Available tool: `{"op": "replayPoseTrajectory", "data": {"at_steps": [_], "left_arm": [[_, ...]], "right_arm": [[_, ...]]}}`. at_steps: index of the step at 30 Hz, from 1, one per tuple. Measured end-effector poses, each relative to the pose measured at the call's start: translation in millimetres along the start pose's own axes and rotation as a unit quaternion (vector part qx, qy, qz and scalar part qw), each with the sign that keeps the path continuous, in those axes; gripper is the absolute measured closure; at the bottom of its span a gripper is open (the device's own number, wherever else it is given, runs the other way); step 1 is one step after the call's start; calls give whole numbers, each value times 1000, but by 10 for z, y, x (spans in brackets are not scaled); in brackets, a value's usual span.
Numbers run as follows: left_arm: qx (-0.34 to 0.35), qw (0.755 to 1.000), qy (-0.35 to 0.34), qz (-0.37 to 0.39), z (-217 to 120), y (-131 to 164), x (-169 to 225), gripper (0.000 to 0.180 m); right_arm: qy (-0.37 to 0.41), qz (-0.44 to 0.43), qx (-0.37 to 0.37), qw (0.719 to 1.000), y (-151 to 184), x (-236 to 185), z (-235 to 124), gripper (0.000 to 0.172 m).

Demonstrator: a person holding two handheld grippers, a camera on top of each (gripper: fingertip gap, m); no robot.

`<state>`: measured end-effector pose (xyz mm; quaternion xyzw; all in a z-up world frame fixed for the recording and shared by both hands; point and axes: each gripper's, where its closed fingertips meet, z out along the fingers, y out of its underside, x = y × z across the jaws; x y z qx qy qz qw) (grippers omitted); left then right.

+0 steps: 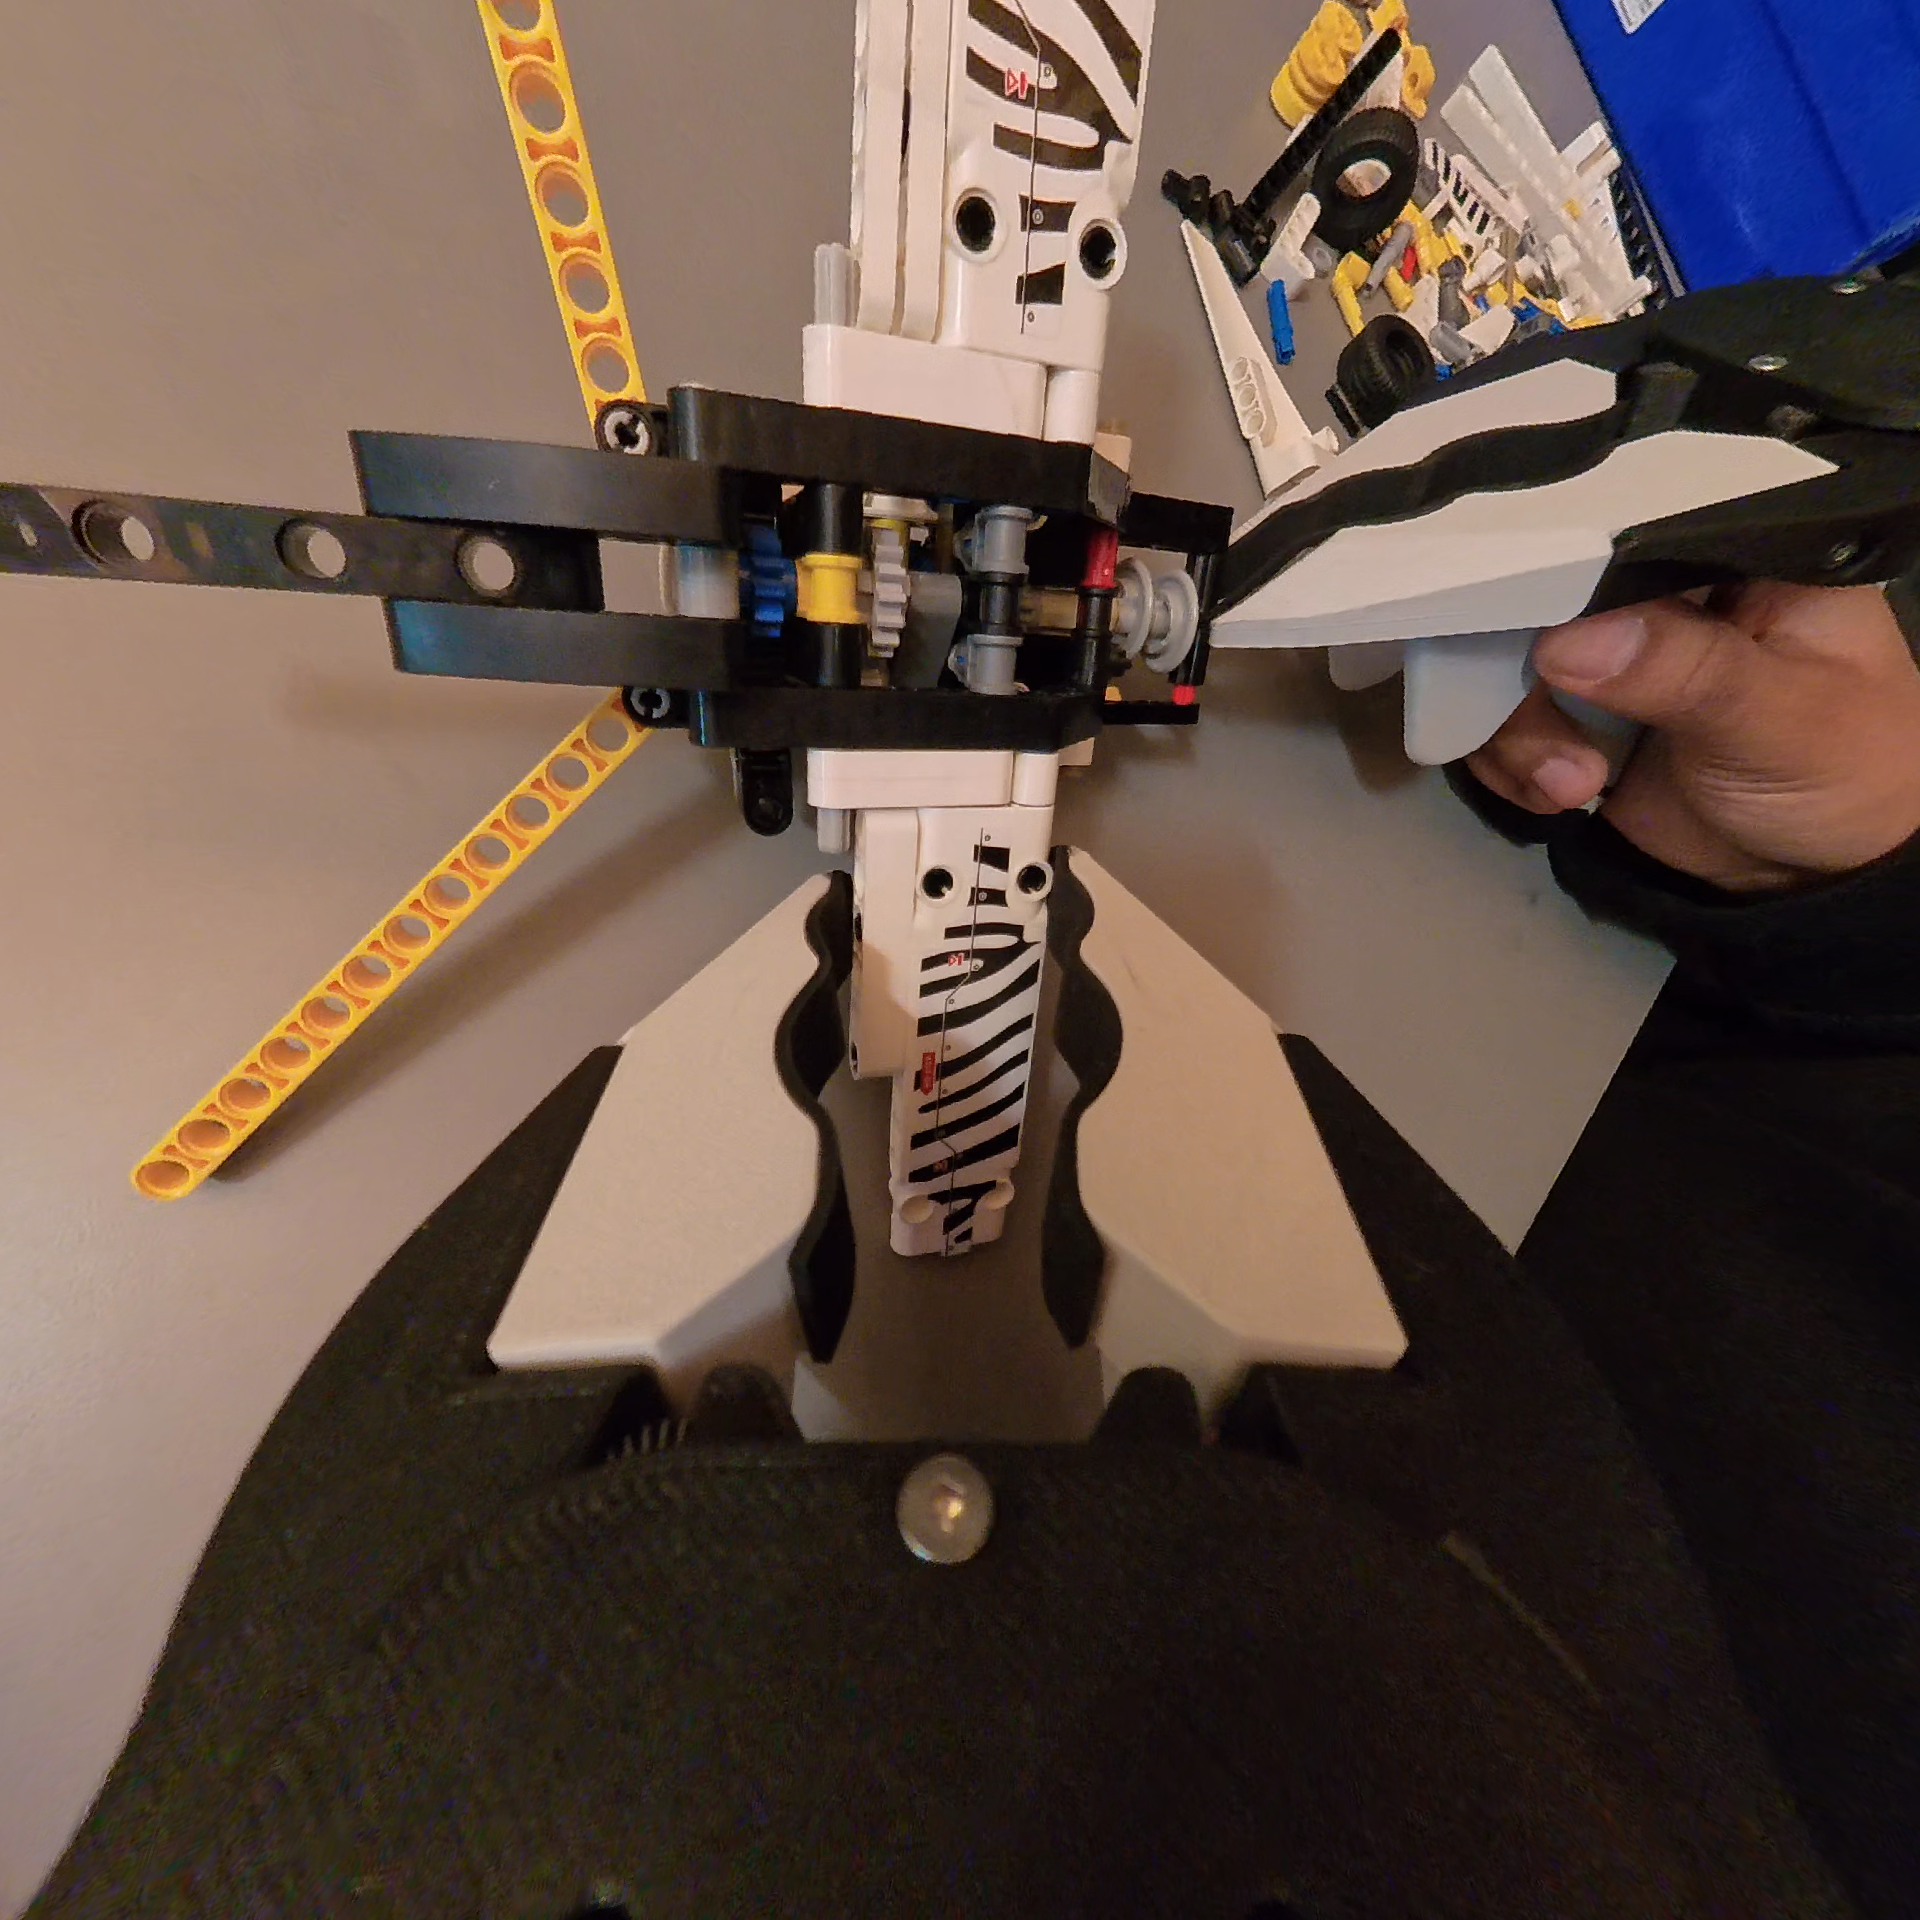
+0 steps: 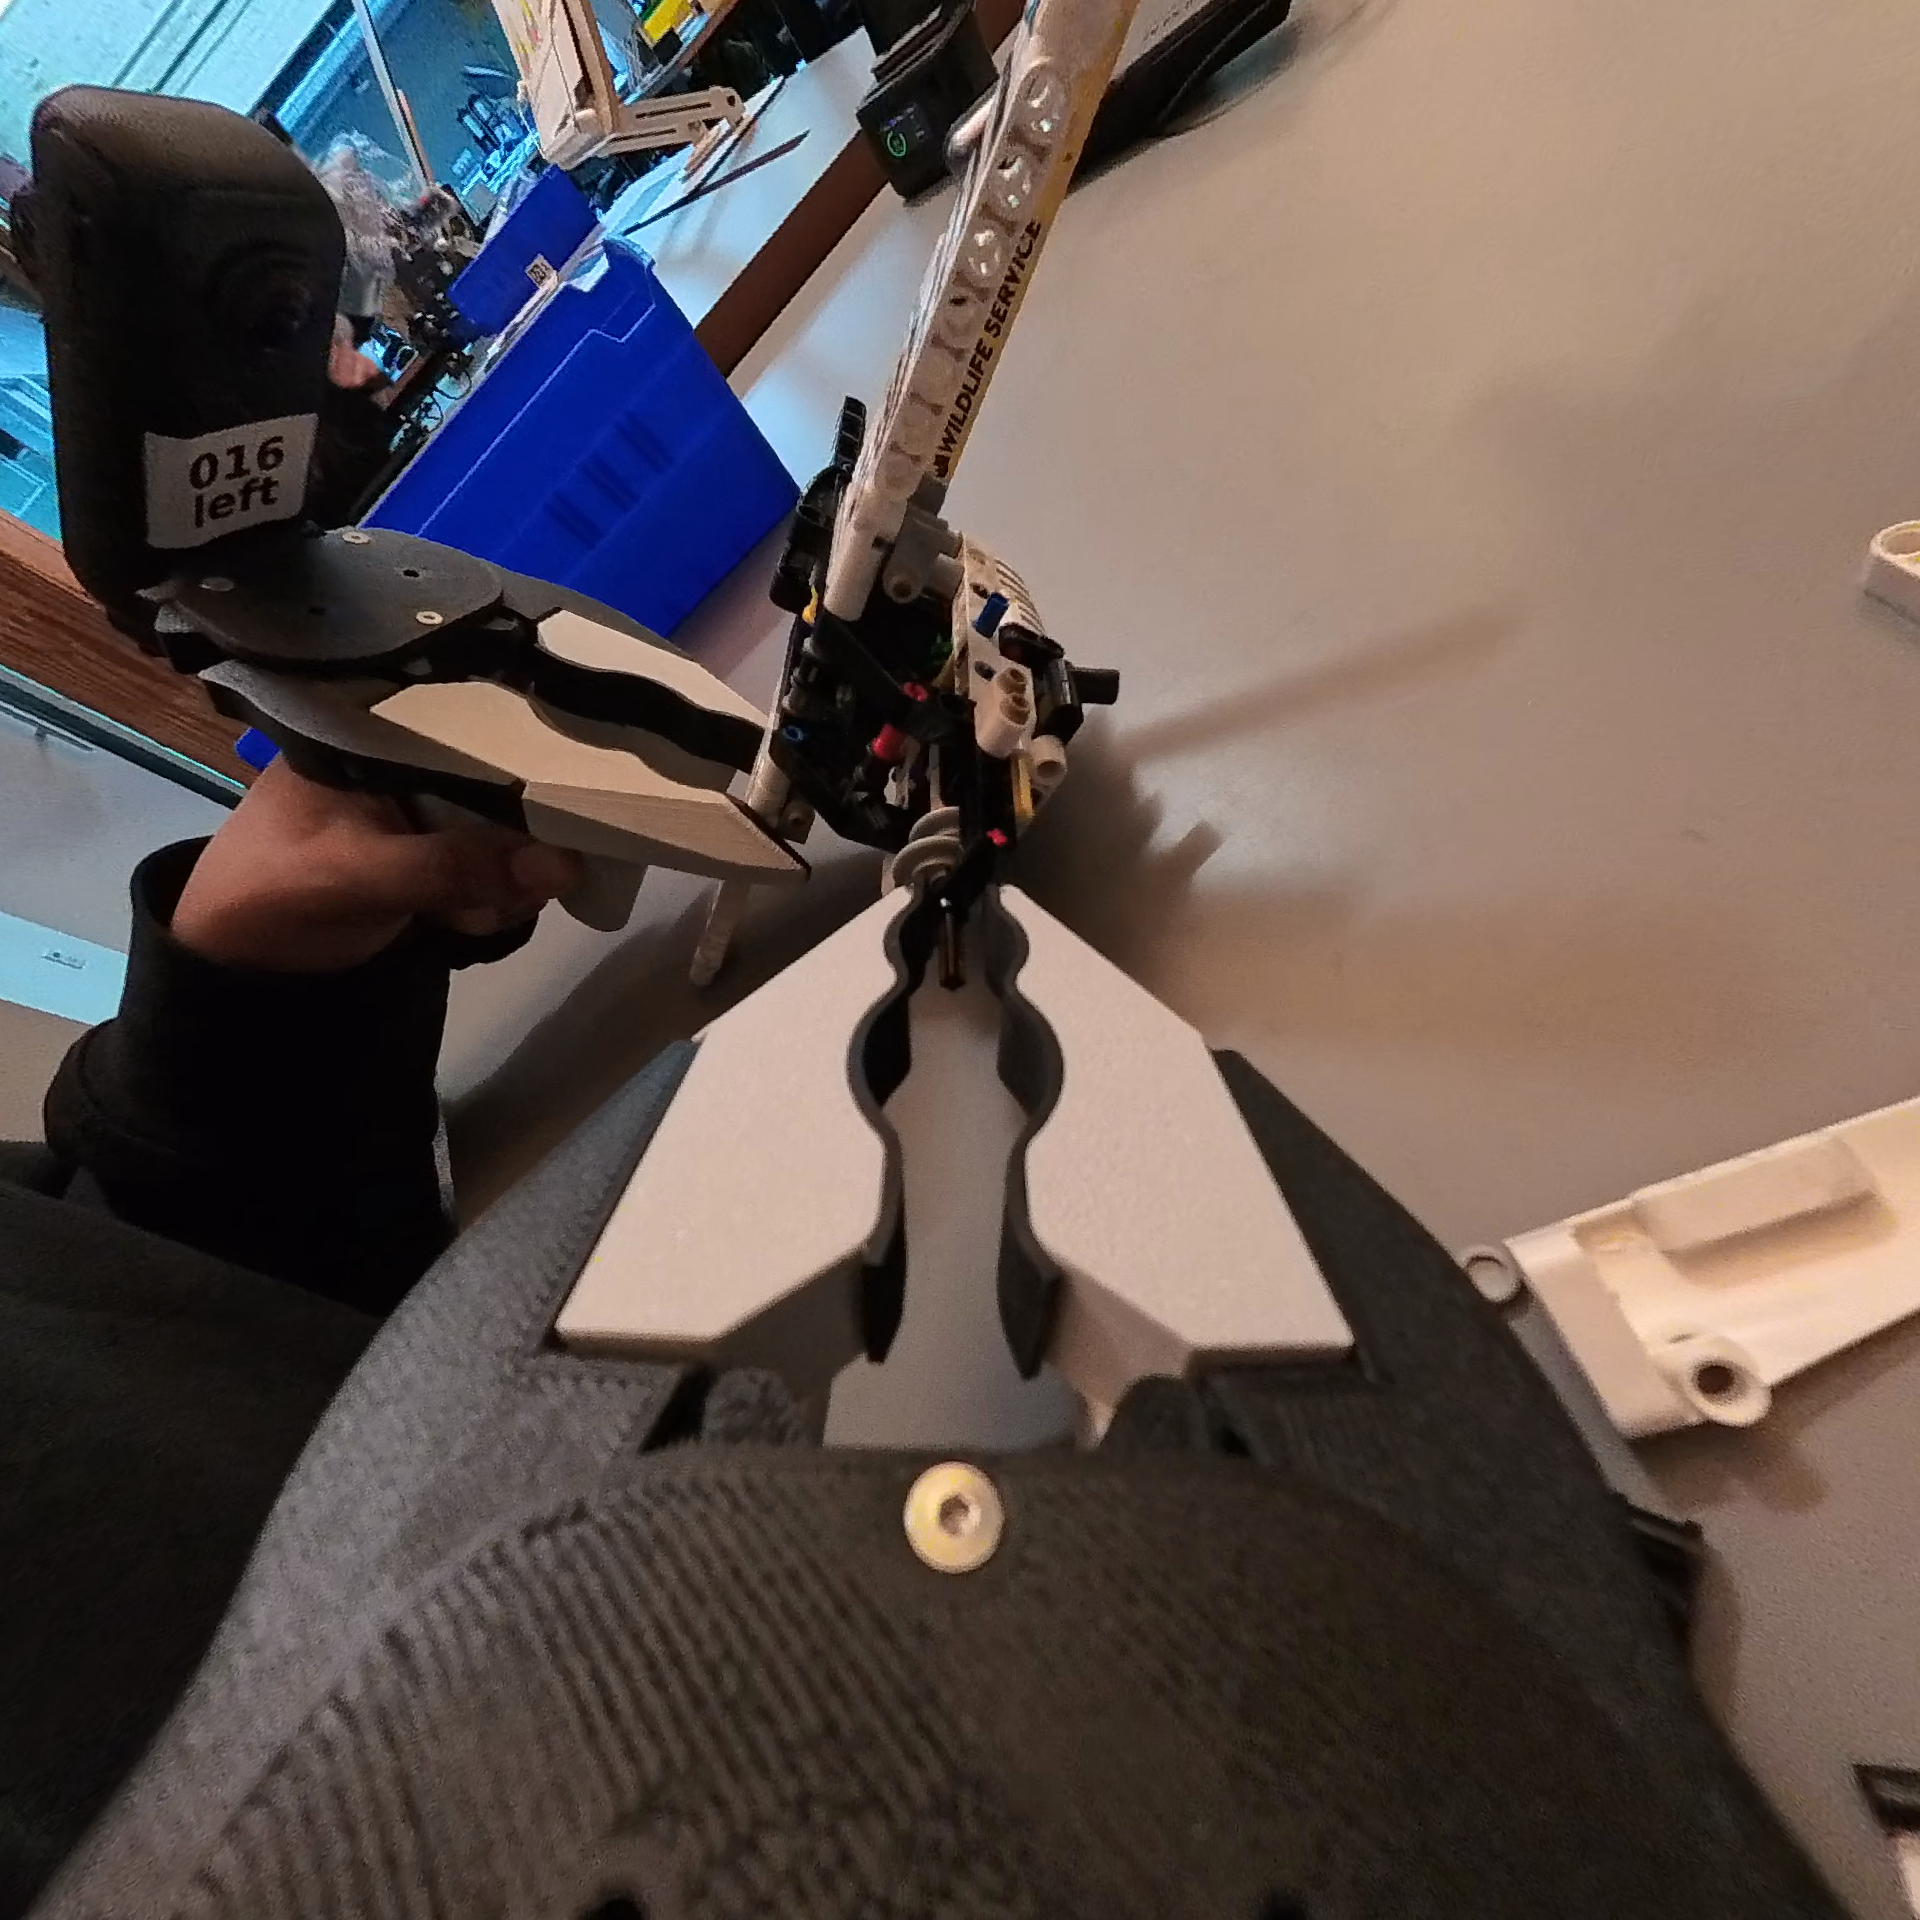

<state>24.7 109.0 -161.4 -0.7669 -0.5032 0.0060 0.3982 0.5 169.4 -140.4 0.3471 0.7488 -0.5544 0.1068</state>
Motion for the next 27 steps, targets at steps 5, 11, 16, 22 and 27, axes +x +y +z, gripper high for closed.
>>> {"op": "replayPoseTrajectory", "data": {"at_steps": [5,11,16,22,27], "left_arm": [[1,1000,2,-2,1,-2,0,143],[2,1000,3,-3,1,-1,4,143],[2,1000,3,-3,1,1,8,143],[2,1000,4,-3,2,1,14,143],[2,1000,4,-4,3,3,19,143]], "right_arm": [[1,0,4,1000,-11,2,-9,164],[-1,7,19,1000,-47,13,-41,163],[-3,10,22,1000,-55,13,-49,162],[-2,12,26,1000,-63,15,-57,161],[35,1,58,998,-174,129,-147,149]]}}
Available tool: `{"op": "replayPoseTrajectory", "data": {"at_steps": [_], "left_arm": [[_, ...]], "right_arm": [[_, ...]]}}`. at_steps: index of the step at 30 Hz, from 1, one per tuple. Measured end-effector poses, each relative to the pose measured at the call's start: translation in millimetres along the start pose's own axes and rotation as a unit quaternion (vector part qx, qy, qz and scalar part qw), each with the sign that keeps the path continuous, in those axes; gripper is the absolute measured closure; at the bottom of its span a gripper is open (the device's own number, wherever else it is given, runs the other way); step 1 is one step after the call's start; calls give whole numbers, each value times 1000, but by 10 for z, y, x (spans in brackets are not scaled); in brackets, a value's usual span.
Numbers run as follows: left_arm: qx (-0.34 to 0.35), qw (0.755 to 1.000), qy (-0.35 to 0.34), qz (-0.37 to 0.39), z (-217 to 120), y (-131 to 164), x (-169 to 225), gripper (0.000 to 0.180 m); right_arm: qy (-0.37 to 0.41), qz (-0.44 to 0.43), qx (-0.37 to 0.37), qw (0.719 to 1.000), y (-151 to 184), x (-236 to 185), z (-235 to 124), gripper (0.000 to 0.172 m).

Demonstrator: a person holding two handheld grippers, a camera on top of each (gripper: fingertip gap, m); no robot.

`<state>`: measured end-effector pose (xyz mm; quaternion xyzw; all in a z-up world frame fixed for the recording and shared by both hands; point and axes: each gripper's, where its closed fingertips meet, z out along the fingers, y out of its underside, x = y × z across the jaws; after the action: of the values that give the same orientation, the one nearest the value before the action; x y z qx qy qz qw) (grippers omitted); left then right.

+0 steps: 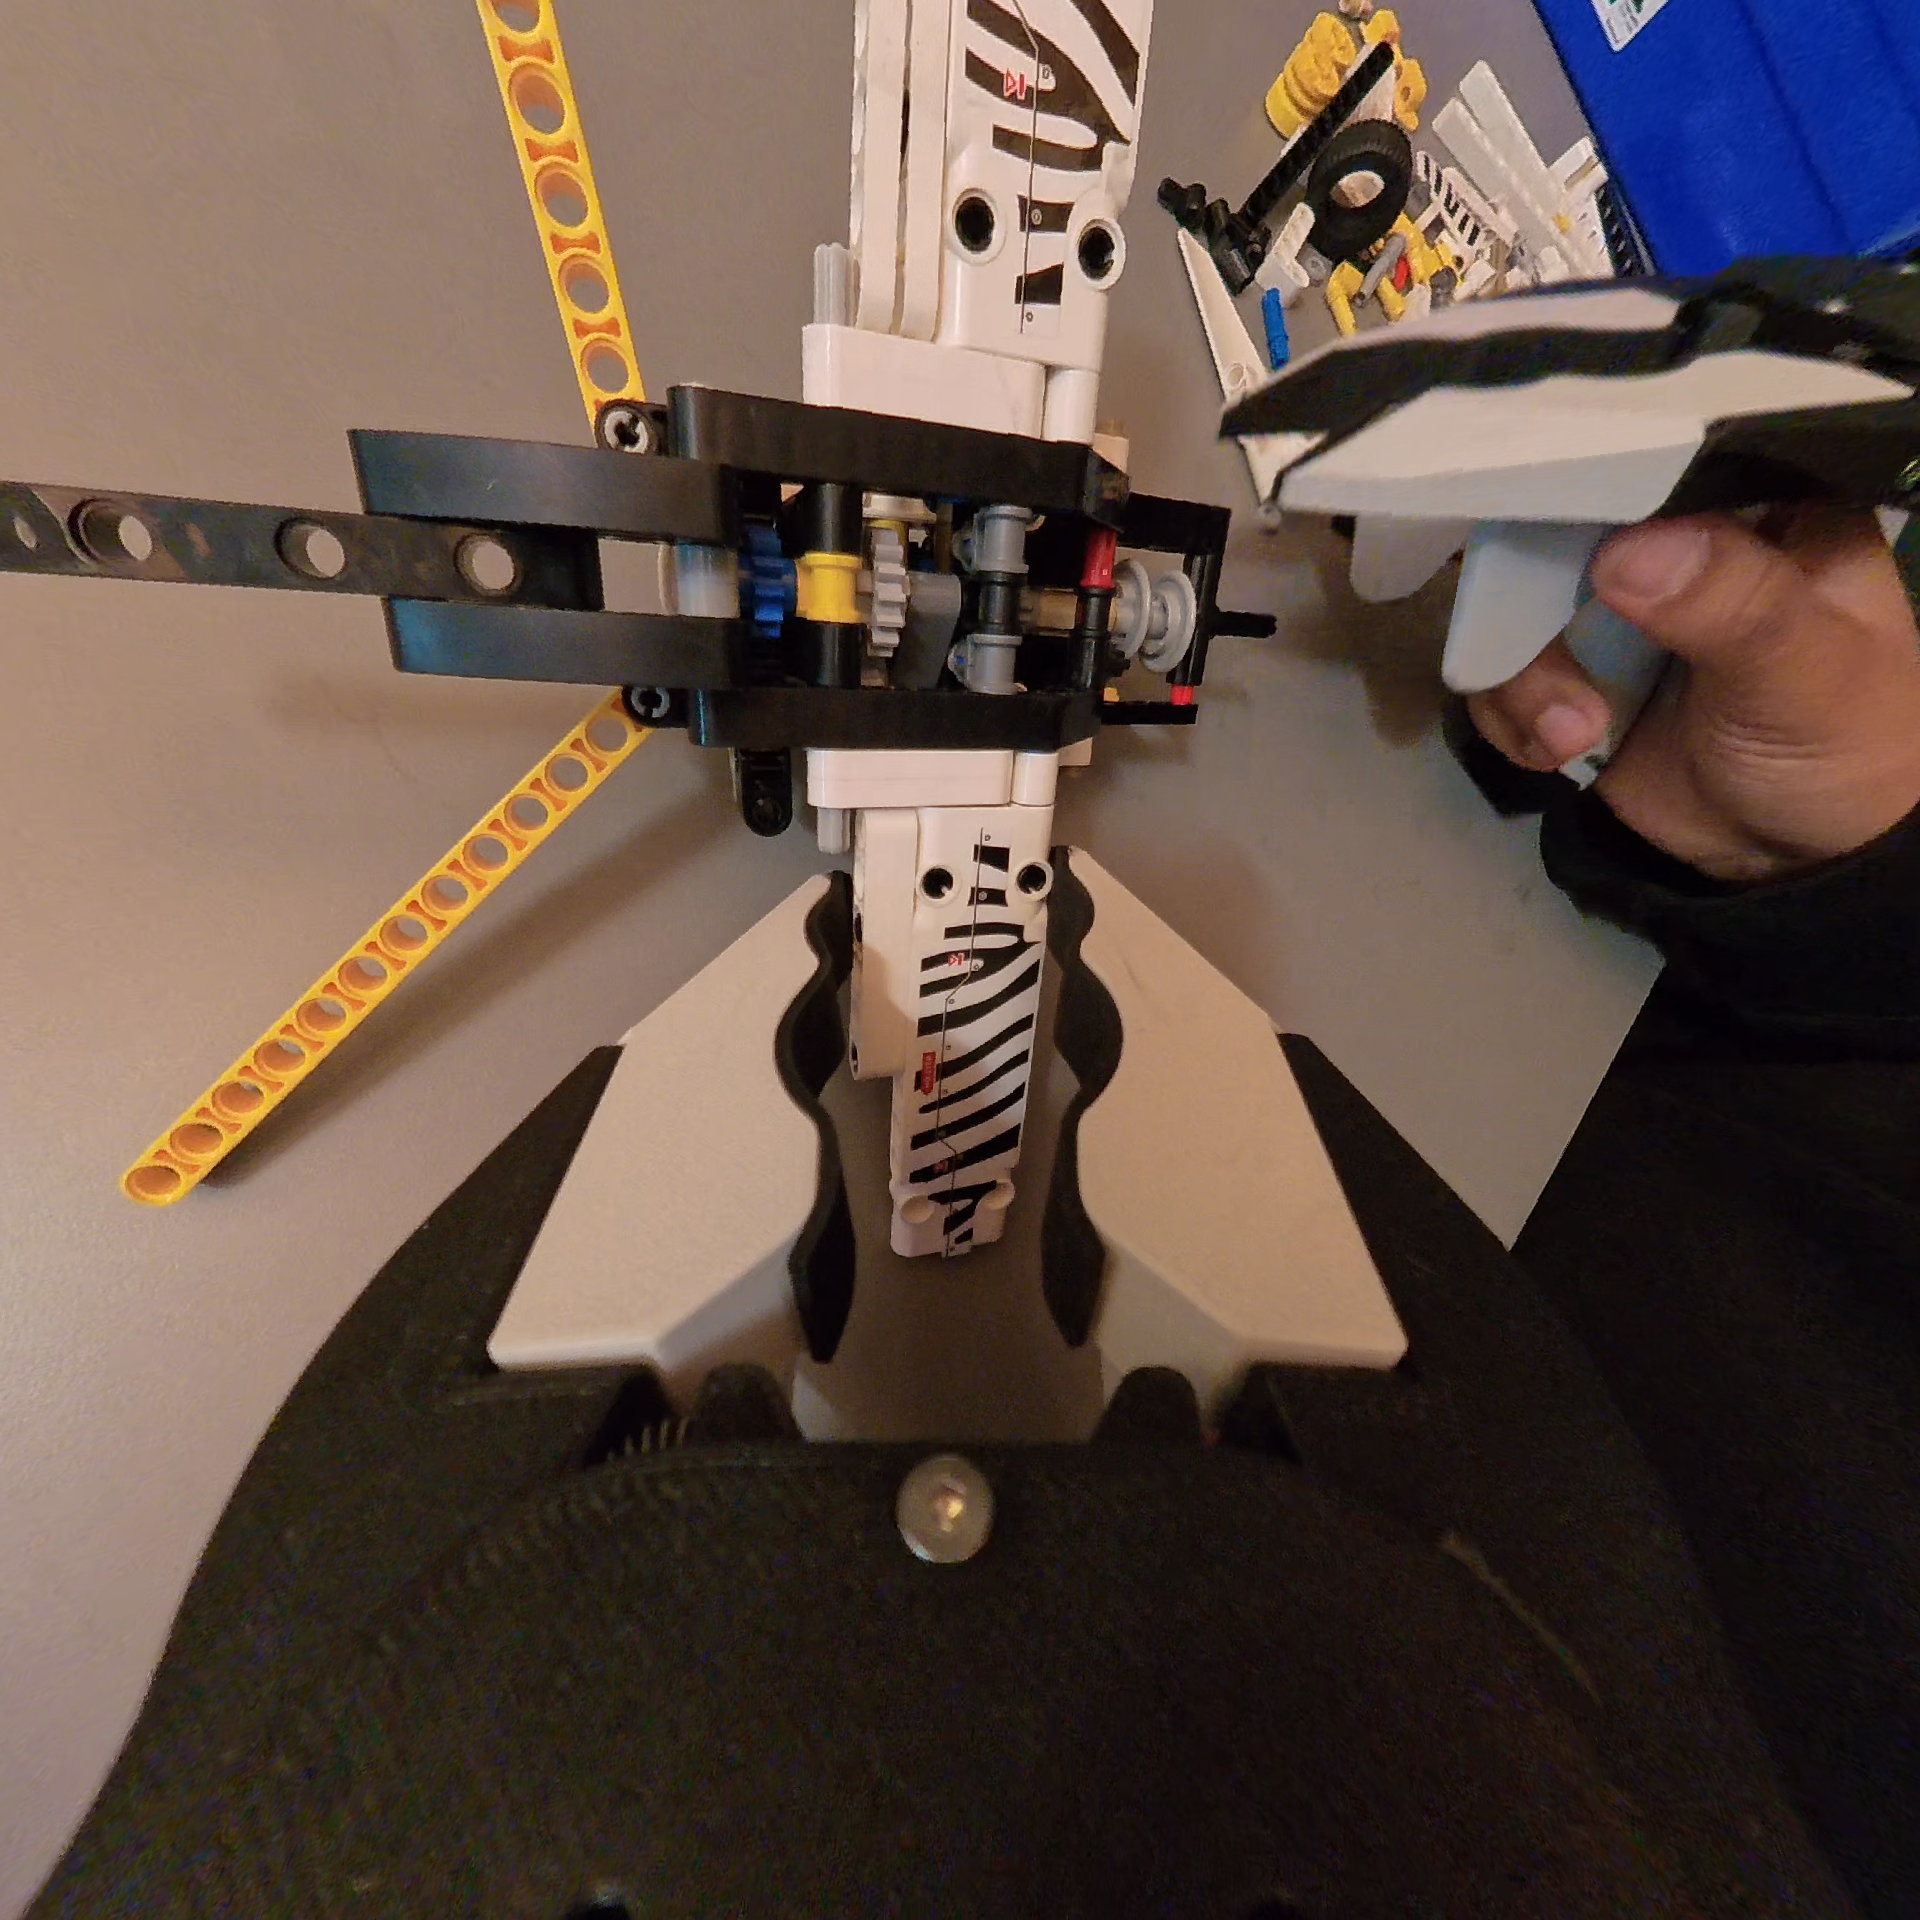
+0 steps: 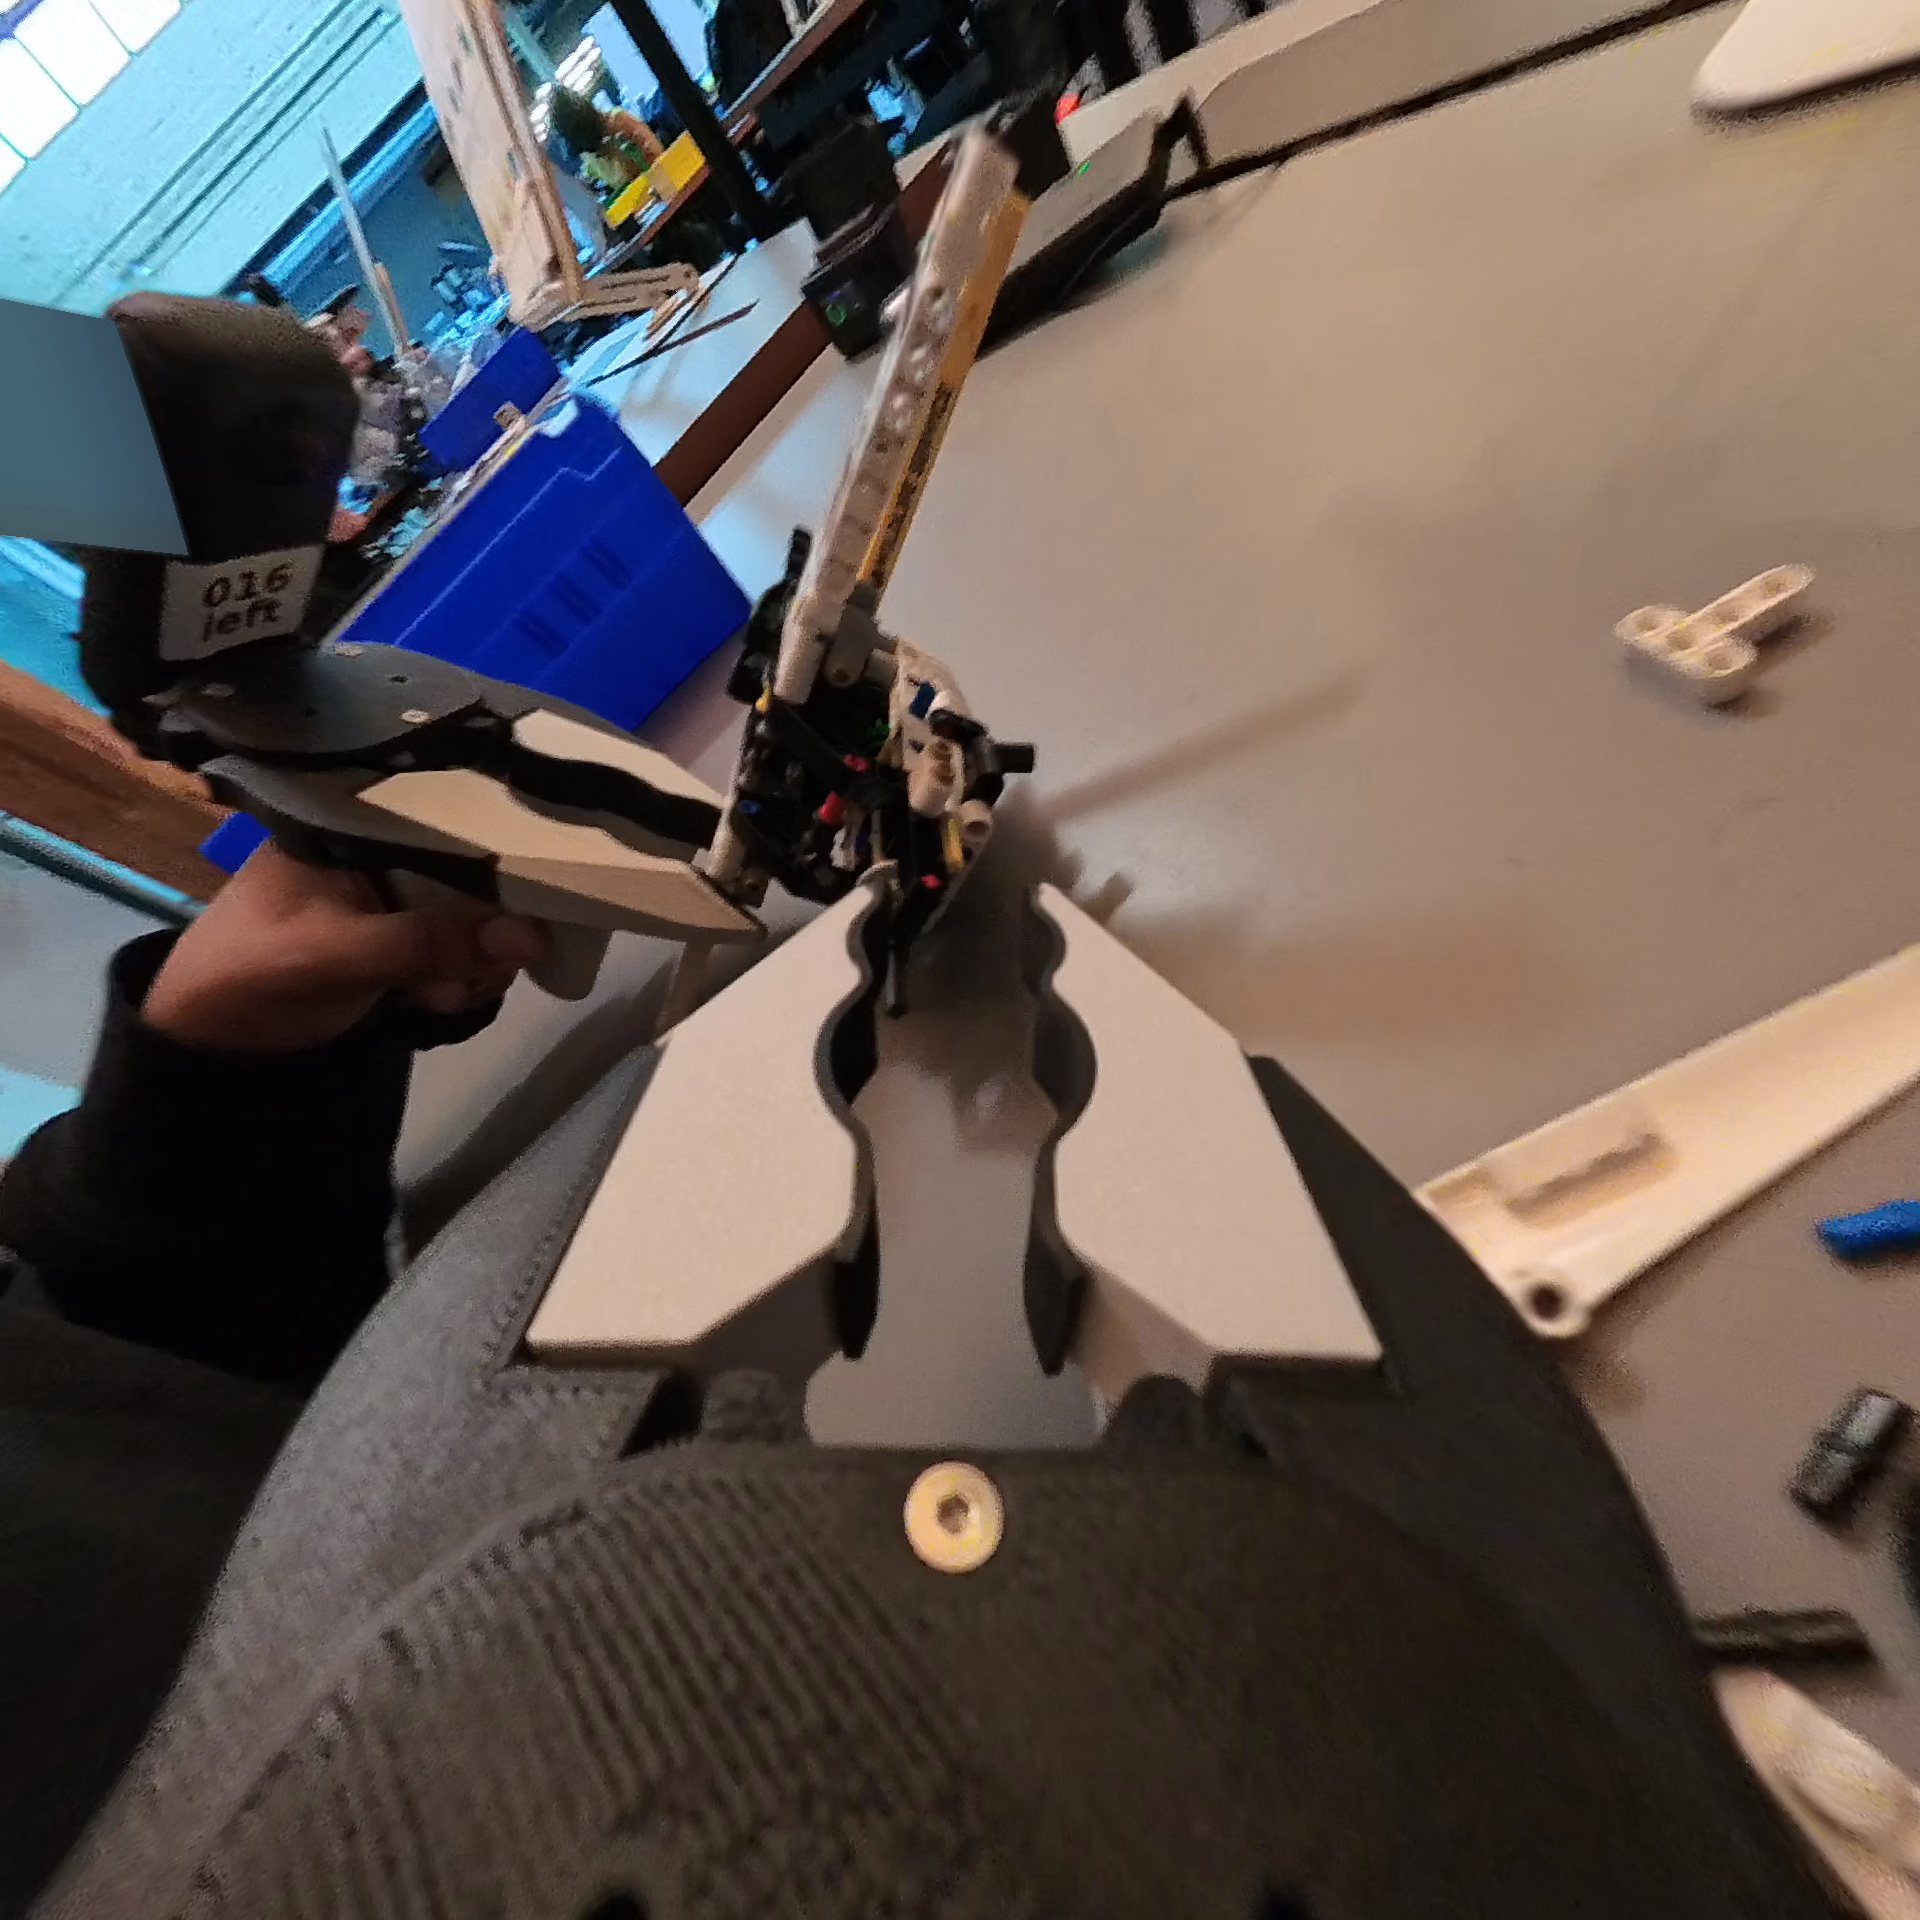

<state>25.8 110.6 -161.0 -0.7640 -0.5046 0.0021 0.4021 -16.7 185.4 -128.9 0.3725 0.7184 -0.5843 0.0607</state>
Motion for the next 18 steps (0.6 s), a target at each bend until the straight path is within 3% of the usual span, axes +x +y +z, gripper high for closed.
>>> {"op": "replayPoseTrajectory", "data": {"at_steps": [6,13,16,18], "left_arm": [[1,1000,2,-1,3,0,7,143],[1,1000,2,2,3,4,15,143],[0,1000,3,4,2,12,14,143],[3,1000,6,6,-1,7,13,144]], "right_arm": [[-29,-11,46,998,-385,-105,-28,144],[-88,5,24,996,-650,-243,378,134],[-103,17,-5,994,-687,-259,515,144],[-94,4,-21,995,-697,-227,556,161]]}}
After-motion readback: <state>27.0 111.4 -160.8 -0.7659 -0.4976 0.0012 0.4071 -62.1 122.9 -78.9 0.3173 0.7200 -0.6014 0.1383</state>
